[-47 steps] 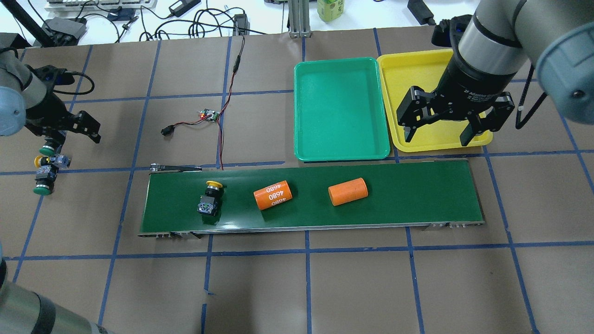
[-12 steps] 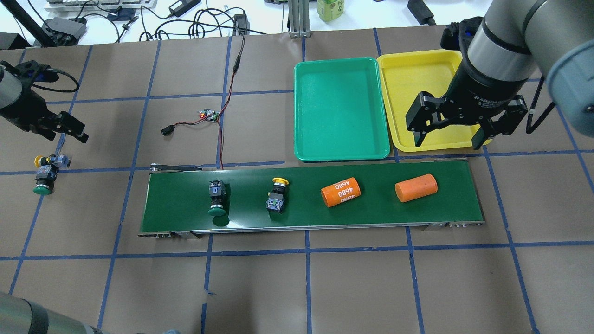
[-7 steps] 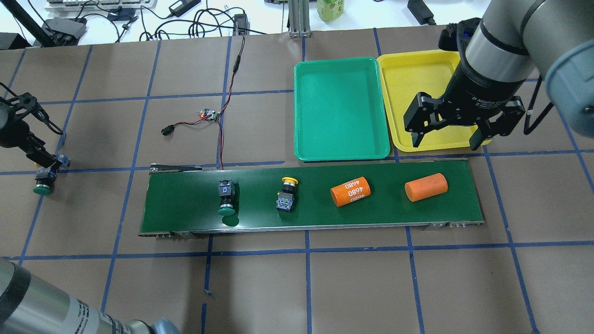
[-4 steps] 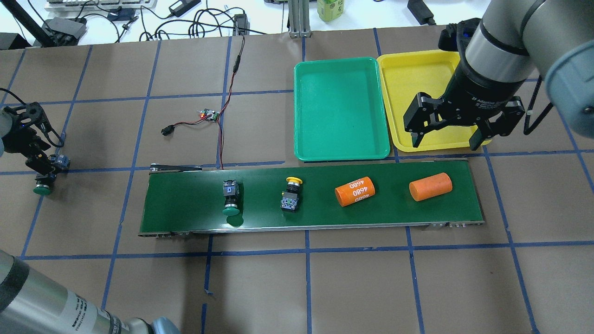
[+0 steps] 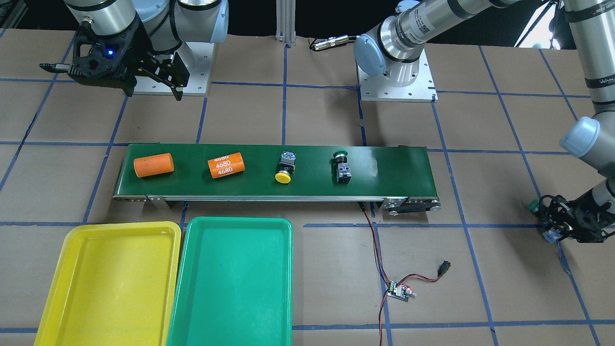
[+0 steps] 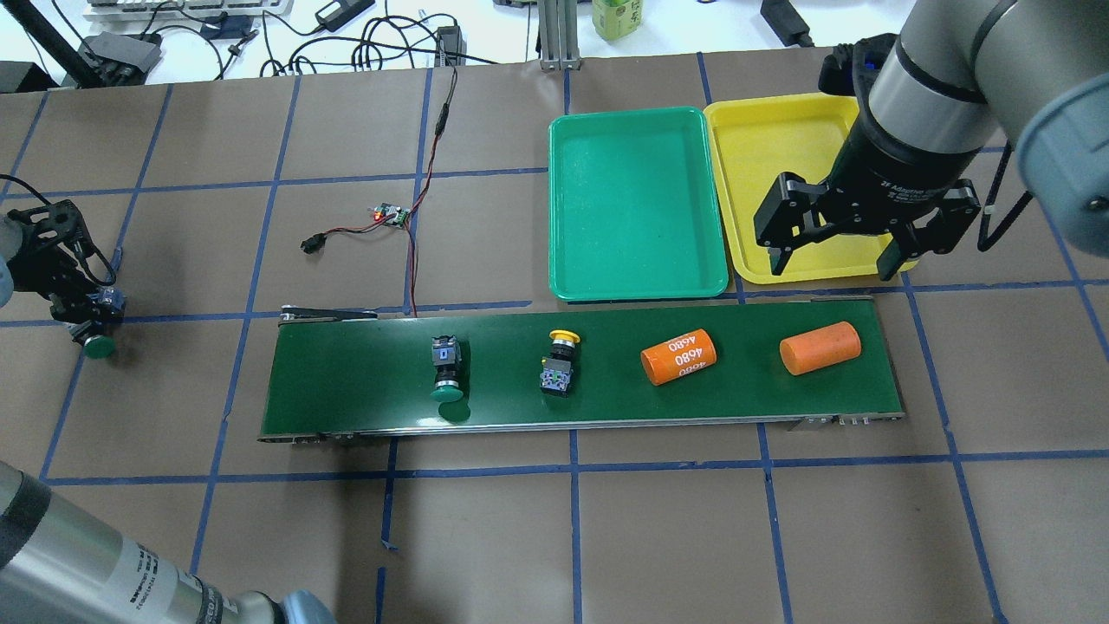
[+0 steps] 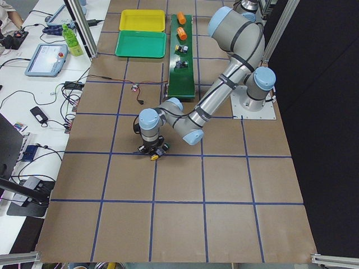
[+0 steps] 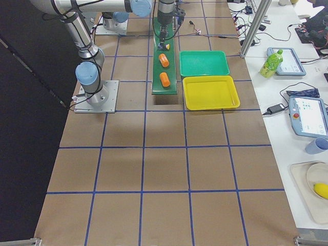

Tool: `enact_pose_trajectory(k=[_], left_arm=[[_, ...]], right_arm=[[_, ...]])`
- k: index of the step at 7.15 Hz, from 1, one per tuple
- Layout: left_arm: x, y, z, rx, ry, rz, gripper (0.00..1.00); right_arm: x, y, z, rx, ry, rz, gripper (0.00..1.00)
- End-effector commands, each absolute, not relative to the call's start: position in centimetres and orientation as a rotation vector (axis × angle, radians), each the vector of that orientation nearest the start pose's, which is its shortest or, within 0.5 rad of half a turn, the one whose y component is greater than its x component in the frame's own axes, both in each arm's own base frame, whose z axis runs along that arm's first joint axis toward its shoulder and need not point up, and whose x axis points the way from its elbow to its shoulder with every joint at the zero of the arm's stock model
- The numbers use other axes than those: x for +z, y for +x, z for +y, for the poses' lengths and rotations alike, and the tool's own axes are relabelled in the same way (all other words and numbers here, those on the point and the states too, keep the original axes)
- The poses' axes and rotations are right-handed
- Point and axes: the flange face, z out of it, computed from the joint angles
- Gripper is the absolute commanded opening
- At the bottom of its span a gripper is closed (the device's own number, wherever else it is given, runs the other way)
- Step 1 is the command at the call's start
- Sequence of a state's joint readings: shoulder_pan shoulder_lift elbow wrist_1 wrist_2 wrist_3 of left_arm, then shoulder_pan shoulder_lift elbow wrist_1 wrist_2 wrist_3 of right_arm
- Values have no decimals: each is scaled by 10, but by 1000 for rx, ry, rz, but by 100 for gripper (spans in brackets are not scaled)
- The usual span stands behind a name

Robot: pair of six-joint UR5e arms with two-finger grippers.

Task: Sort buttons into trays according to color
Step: 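Carry button onto belt with left gripper while right gripper lowers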

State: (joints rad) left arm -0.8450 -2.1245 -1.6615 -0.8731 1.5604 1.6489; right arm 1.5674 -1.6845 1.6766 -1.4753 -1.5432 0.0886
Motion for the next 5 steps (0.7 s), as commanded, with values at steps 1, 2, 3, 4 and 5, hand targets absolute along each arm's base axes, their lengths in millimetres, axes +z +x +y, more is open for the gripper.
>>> enact_pose_trajectory(k=[1,2,3,4,5], left_arm=[[250,276,-566,-7,1113,2949,0],[280,232,-570,5,996,2997,0],[305,183,-568,59,804,3091,0],[318,124,-566,86,587,3145,0],[310,57,-550,140,366,3182,0]], right_arm=[[480,136,-434,141,148,3107,100],[480,137,-432,141,155,3105,100],[465,137,-428,179,155,3105,100],[464,137,-424,177,155,3105,100],[465,138,-423,174,155,3105,100]])
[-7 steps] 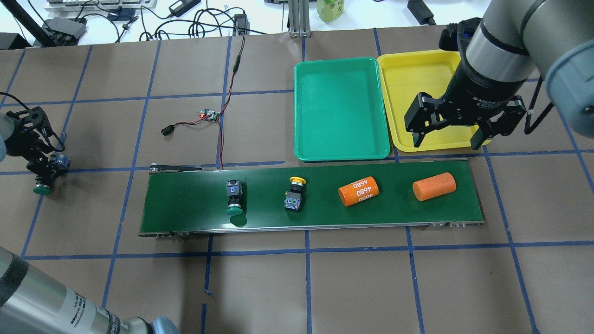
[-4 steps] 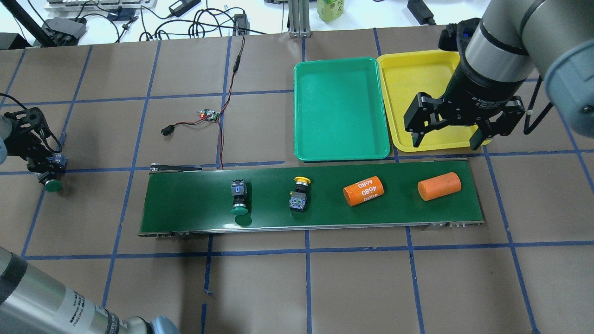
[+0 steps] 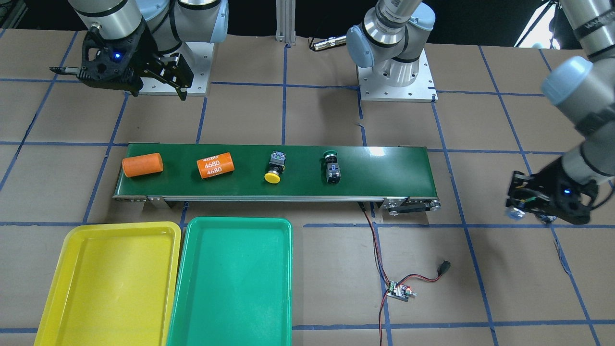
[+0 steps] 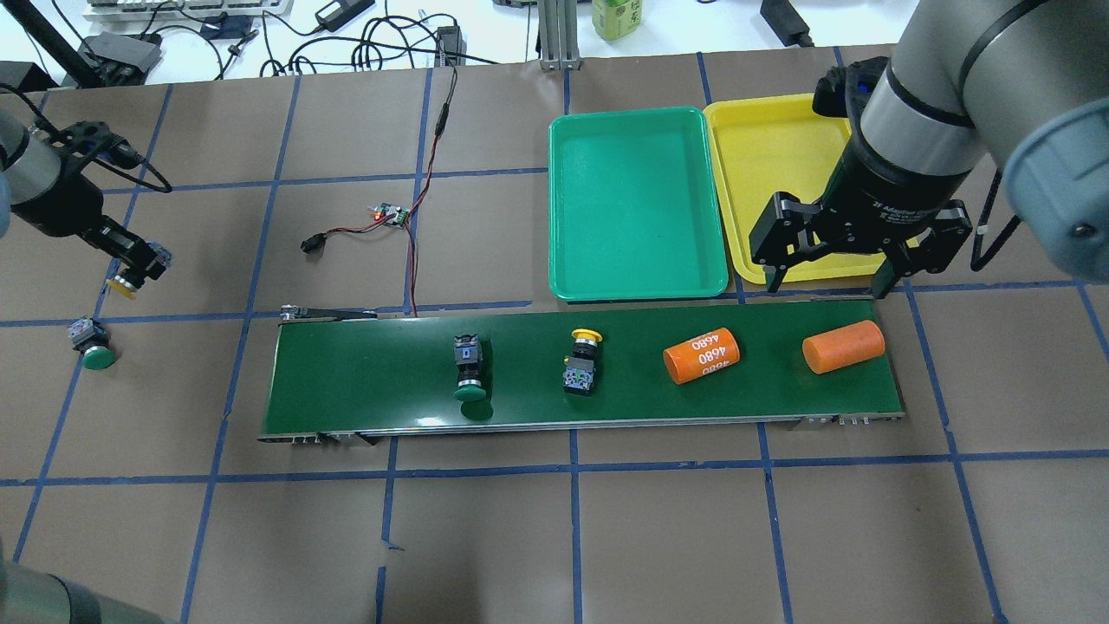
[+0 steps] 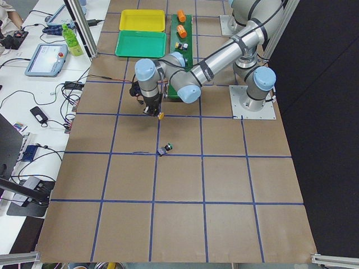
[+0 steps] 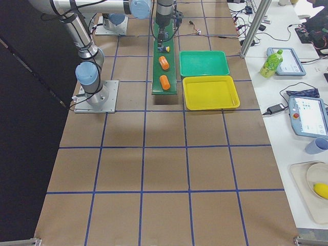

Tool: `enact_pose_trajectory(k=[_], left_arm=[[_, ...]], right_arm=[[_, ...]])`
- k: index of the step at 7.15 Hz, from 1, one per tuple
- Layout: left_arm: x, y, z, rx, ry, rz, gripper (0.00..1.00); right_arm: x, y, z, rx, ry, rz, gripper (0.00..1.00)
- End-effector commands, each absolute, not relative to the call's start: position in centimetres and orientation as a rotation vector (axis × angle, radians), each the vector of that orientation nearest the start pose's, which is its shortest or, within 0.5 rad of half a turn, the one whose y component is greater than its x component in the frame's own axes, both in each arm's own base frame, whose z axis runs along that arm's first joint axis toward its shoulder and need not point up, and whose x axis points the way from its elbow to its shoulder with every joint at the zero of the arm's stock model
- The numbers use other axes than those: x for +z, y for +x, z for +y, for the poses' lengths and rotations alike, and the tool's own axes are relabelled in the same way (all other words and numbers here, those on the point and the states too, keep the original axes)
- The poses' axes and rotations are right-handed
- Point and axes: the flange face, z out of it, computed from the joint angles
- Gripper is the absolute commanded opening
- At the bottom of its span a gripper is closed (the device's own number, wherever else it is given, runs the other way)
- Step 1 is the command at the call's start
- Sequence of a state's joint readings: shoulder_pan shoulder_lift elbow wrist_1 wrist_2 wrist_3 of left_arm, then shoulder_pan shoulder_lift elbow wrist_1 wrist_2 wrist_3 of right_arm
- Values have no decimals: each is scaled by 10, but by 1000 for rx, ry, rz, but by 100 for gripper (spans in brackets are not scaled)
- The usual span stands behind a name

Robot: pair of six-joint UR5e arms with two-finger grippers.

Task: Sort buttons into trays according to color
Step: 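Carry button onto belt with left gripper while right gripper lowers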

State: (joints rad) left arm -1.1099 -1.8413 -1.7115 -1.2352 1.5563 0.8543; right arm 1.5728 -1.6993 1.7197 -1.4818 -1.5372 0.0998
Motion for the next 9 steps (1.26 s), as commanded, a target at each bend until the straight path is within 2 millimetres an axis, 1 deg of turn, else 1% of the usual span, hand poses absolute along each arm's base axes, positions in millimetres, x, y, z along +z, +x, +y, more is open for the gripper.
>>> enact_pose_trajectory(k=[1,2,3,4,5,6,7,8,9], left_arm=[[293,-2,-522,192,162,3188,0],[283,-49,-499,125,-4,3164,0],[280,-78,-482,60,-153,3148,0],[270,-93,-471,96,-314,3131,0],[260,-105,-464,131,-392,3120,0],[252,-116,-457,159,-427,3119,12],[244,-124,-455,181,-444,3103,90],[248,-124,-457,167,-413,3107,100],[267,-116,-467,88,-336,3128,100]], right_arm=[[467,138,-426,134,157,3106,100],[463,138,-437,70,149,3109,100],[442,139,-435,112,157,3107,100],[428,139,-436,115,140,3106,100],[415,141,-431,151,155,3105,100],[413,143,-435,109,145,3105,100],[411,145,-440,81,142,3093,100],[404,154,-447,82,132,3045,100],[404,159,-449,54,135,3041,100]])
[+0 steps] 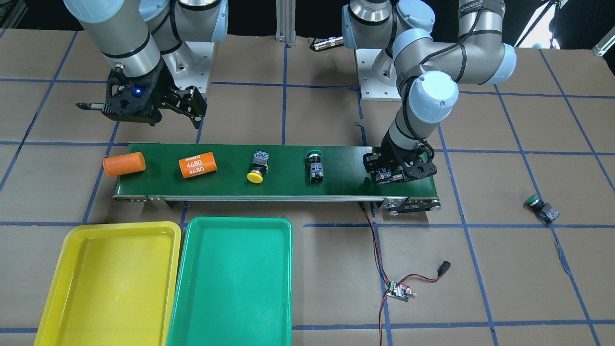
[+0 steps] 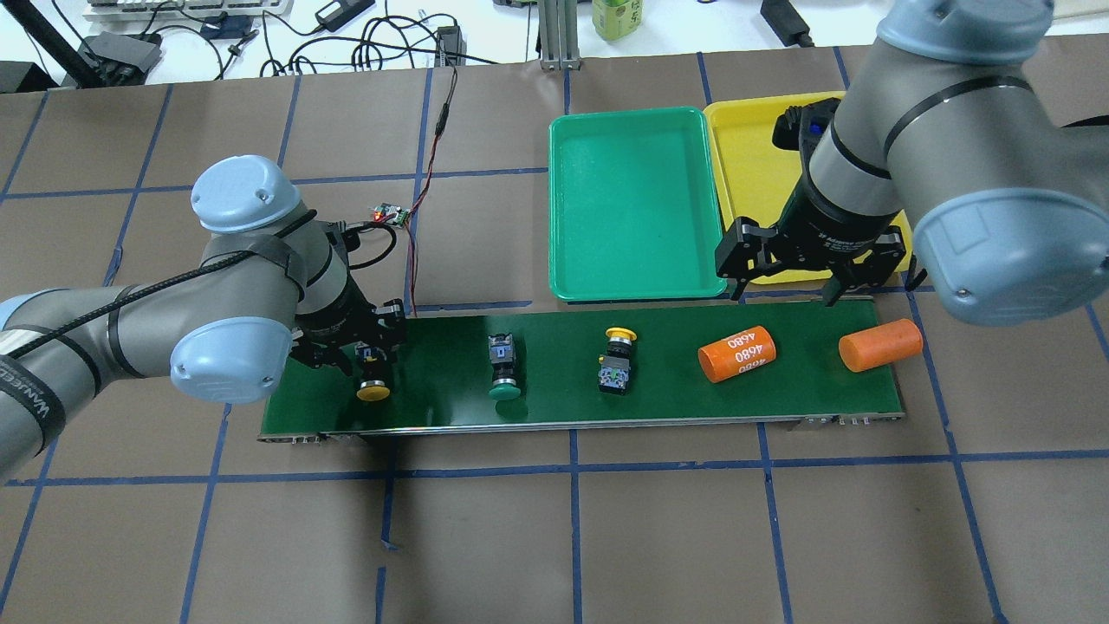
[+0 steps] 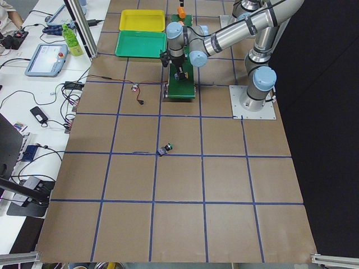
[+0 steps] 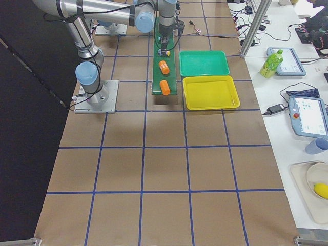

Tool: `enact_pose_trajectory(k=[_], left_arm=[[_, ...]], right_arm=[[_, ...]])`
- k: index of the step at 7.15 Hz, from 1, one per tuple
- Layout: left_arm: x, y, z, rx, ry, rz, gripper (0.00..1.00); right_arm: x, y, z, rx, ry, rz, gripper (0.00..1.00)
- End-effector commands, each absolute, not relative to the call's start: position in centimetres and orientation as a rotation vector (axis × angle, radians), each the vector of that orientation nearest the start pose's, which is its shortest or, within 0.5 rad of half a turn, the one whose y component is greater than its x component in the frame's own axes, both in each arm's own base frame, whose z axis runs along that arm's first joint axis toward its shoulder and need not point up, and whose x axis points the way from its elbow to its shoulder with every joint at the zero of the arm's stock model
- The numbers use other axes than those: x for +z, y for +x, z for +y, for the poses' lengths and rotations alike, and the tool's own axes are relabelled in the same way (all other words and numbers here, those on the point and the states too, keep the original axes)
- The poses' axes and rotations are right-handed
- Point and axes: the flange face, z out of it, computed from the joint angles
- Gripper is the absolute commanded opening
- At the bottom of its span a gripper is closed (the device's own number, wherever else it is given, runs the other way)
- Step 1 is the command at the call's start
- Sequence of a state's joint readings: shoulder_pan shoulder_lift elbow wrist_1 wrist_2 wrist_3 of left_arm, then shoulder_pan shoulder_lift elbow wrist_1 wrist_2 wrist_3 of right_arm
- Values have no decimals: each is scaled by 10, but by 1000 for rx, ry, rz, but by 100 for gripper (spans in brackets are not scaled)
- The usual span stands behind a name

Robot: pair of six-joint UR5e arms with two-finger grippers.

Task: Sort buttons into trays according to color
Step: 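Carry button onto belt with left gripper while right gripper lowers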

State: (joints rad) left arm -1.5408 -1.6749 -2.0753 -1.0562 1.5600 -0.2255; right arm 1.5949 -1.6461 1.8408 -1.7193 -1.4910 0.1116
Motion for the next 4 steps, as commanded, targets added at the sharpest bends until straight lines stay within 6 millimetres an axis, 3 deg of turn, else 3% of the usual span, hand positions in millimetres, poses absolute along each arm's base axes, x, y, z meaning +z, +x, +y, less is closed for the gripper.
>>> enact_pose_trajectory(k=[1,2,3,4], left_arm=[[301,-86,-491,-4,-192,3140,100],[312,-12,-519,8,-174,3144,100],[310,80,-541,-5,-162,3146,100],[297,150,-553,10,-202,3143,100]], right_arm=[[398,167,-449,75,189,3040,100],[393,180,-451,58,175,3041,100],[378,191,-454,104,154,3042,100],[369,201,-455,128,132,3052,100]])
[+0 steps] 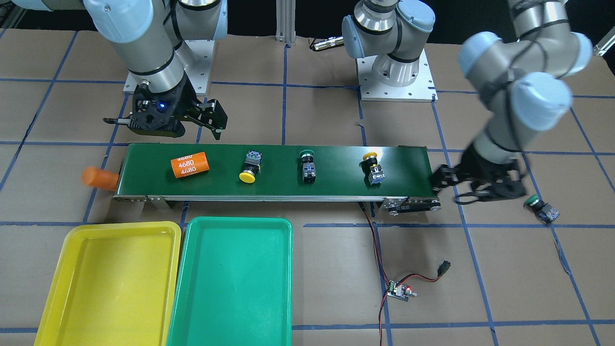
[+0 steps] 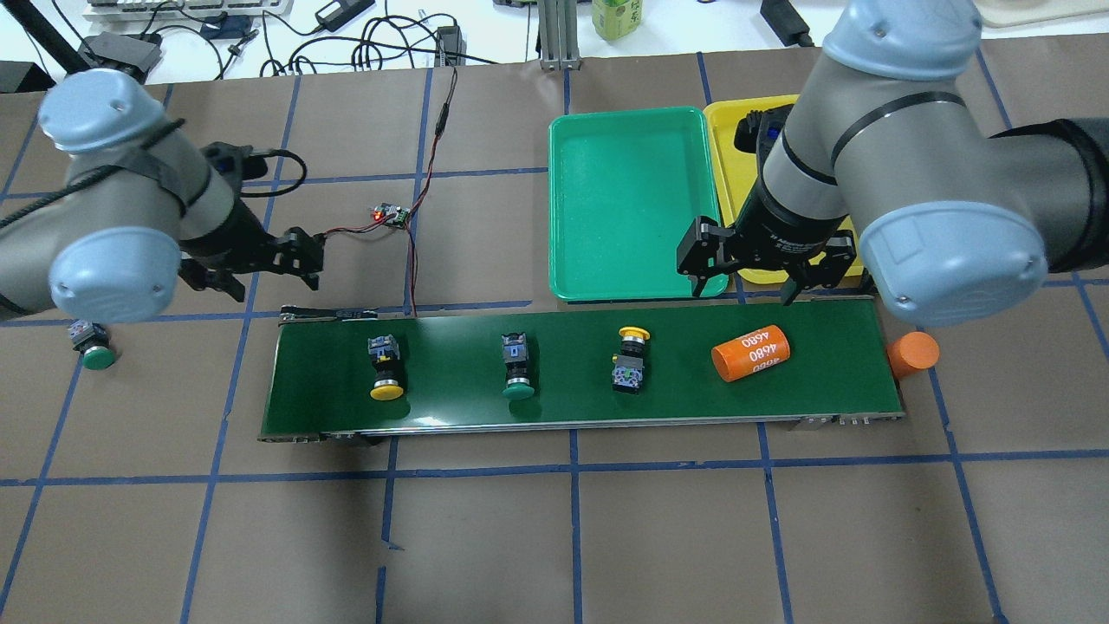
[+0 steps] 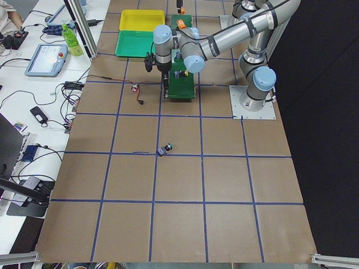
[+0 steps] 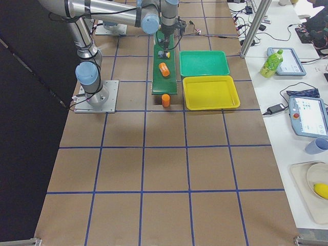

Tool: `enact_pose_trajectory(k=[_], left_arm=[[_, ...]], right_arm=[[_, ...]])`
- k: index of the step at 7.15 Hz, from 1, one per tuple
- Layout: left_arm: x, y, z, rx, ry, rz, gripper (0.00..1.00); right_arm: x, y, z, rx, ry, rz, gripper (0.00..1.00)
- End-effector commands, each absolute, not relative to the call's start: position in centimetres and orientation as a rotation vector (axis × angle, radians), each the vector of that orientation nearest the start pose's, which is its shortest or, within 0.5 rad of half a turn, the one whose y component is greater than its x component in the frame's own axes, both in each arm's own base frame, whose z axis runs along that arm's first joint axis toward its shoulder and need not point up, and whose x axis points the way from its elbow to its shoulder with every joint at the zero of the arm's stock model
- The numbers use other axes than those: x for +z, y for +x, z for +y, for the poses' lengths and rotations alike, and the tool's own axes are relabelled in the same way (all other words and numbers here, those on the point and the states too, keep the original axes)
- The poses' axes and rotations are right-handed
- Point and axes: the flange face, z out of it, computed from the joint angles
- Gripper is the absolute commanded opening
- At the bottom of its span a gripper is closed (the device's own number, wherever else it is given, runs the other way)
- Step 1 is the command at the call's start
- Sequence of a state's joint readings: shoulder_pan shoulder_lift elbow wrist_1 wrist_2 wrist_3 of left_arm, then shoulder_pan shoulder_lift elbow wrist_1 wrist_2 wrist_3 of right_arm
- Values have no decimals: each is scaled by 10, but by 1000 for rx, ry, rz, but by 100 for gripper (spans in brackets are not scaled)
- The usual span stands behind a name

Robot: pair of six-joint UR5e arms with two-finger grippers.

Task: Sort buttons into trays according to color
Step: 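Grasp yellow-capped belt button with right gripper while left grasps another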

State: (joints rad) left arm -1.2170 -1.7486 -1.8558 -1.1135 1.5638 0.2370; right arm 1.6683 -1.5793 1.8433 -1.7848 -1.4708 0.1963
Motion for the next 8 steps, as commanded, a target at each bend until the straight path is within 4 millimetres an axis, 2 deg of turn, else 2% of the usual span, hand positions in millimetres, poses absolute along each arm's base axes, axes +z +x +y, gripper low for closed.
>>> enact_pose_trajectory(k=[1,2,3,4,6,7,8], left_arm=[[284,223,-543,53,-369,3108,100],[256,280,-531,43,-452,3102,100],[236,309,-542,-100,-408,3050,100],[207,312,-539,-65,-414,3055,100],[190,322,-527,-21,-455,3063,100],[175,320,-525,11,-469,3077,100],[162,321,-524,45,-457,3085,78]], right_arm=[[357,208,-455,166,134,3051,100],[339,213,-456,167,127,3052,100],[325,221,-450,164,161,3051,100],[310,221,-449,161,175,3051,100],[285,222,-456,208,183,3056,100],[279,223,-458,228,214,3057,100],[272,224,-462,224,277,3053,100]])
